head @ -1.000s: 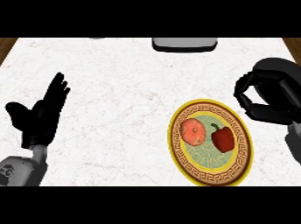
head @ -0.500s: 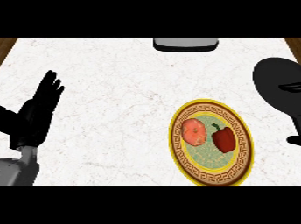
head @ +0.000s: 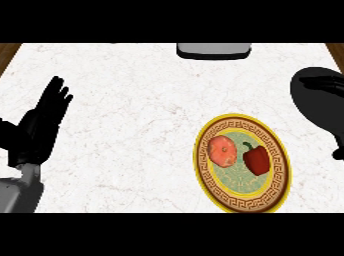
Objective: Pick the bell pepper from the plate and place it in the pan
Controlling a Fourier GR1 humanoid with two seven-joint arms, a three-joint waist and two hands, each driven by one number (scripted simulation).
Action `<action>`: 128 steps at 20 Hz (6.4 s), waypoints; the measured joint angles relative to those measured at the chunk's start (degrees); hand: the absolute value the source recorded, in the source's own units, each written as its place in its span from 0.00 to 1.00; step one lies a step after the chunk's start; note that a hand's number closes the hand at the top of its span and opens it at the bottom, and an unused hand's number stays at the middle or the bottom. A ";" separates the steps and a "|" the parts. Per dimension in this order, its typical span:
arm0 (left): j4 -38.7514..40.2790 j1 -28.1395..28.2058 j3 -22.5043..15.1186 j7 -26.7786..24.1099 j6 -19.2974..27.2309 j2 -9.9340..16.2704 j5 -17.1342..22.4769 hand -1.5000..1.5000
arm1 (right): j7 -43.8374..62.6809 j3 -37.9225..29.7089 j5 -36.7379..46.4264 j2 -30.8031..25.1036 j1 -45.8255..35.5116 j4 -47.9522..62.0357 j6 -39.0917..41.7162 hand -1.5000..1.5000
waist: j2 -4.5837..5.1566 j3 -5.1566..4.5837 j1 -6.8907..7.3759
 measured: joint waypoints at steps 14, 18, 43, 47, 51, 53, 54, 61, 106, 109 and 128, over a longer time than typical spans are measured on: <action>1.76 0.53 1.02 -1.34 -1.33 -1.45 -1.64 0.50 | 15.51 15.45 18.99 0.45 -5.84 -9.60 11.30 0.00 | -0.08 -0.04 -0.38; 0.18 1.86 2.47 -0.55 -2.33 -1.26 -1.50 0.50 | 16.64 15.96 23.22 0.69 -3.73 -13.72 12.81 0.00 | -0.12 -0.01 -0.57; 0.97 -0.23 7.41 1.64 -6.93 -4.80 -5.41 0.50 | 27.41 15.61 47.47 15.20 3.89 -23.34 15.82 0.00 | -0.03 0.02 -0.52; 0.48 0.81 6.83 1.18 -6.53 -6.74 -7.12 0.50 | 26.49 15.40 49.99 17.95 4.23 -21.16 15.50 0.00 | -0.04 0.01 -0.51; 0.26 0.67 7.00 1.27 -6.32 -7.93 -8.26 0.50 | 25.08 16.06 53.66 20.78 3.14 -15.66 13.61 0.00 | -0.02 0.02 -0.45; 0.90 0.56 7.75 1.08 -6.99 -7.97 -8.45 0.50 | 24.99 16.36 55.28 22.39 3.02 -14.89 14.04 0.00 | -0.02 0.01 -0.49; -0.30 0.55 8.14 2.40 -7.16 -7.62 -8.25 0.50 | 24.35 15.97 55.74 22.44 3.15 -14.29 13.61 0.00 | -0.03 0.01 -0.47; -1.65 1.28 8.52 3.07 -7.86 -8.82 -9.74 0.50 | 20.03 14.10 59.52 25.41 3.04 -6.31 8.27 0.00 | -0.02 0.02 -0.45; -1.15 1.38 11.65 3.35 -11.01 -10.87 -11.29 0.50 | 58.46 -9.07 70.27 44.82 -8.30 -14.54 -6.17 1.00 | -0.30 -0.03 -1.03; -0.72 0.38 11.29 3.52 -10.77 -11.35 -11.83 0.50 | 59.61 -11.63 69.10 43.91 -11.19 -15.24 -5.13 1.00 | -0.17 -0.01 -0.83; -1.15 0.44 11.41 3.59 -11.30 -12.05 -12.73 0.50 | 43.21 -36.01 54.28 24.46 -13.65 9.33 -24.57 1.00 | 0.19 0.06 -0.10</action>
